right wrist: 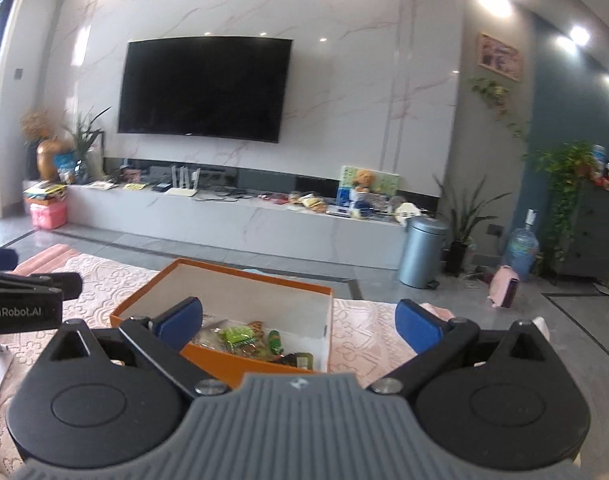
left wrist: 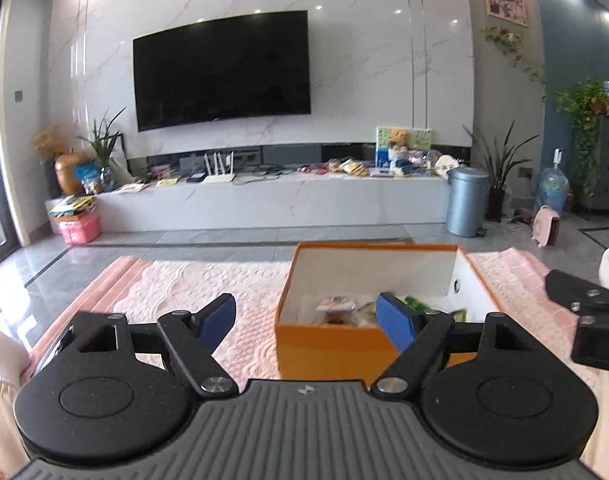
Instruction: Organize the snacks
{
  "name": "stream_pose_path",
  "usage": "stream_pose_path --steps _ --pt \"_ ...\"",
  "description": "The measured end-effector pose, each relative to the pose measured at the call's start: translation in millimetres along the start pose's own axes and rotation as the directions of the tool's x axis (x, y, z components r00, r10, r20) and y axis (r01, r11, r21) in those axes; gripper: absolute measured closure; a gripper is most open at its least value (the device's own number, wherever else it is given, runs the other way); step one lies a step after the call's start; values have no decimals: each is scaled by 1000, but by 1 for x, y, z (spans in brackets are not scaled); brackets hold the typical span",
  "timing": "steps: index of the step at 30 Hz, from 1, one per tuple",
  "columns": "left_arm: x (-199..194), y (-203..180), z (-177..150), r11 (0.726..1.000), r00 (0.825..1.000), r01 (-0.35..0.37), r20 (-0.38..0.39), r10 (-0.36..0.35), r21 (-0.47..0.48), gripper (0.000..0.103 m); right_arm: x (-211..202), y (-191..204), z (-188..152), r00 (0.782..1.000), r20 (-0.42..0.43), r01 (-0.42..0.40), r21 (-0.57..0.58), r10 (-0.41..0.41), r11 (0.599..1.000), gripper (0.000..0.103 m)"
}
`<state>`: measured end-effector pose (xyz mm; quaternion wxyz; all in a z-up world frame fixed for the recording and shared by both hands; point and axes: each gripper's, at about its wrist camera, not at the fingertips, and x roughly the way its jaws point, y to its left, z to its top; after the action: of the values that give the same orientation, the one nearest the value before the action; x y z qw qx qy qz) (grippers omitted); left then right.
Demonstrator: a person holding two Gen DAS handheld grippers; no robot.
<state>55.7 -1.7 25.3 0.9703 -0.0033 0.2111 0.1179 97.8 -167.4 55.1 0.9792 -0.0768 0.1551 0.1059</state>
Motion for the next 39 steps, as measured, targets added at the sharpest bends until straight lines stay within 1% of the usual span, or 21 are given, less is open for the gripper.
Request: stream_pose_path --steps 5,10,14,18,23,30,35,39 --pt "10 -2 -16 1000 1000 -14 -25 13 -10 9 4 4 -24 999 -29 34 6 -33 999 4" --pt "20 -11 -36 1000 997 -2 -74 3 12 9 24 7 -42 995 -103 -10 34 13 999 4" --pt "31 -20 -46 999 993 19 -117 -16 27 9 46 8 -56 989 -148 0 39 6 999 4" --pt "40 -24 -55 999 989 17 -146 -9 49 9 66 8 -70 979 -203 7 47 3 999 4" --pt "49 -29 -63 998 983 26 -184 -14 65 9 82 3 -80 968 -249 -16 68 32 998 4" --pt "54 -42 -66 995 976 38 -218 -18 90 9 89 -6 -83 963 -265 -14 106 42 994 4" --pt "51 -42 -62 994 977 36 -213 -14 99 9 89 -10 -82 964 -261 -15 132 49 991 4" --pt "48 -41 -59 995 978 32 -207 -12 96 9 84 -10 -81 969 -243 -18 130 50 991 4"
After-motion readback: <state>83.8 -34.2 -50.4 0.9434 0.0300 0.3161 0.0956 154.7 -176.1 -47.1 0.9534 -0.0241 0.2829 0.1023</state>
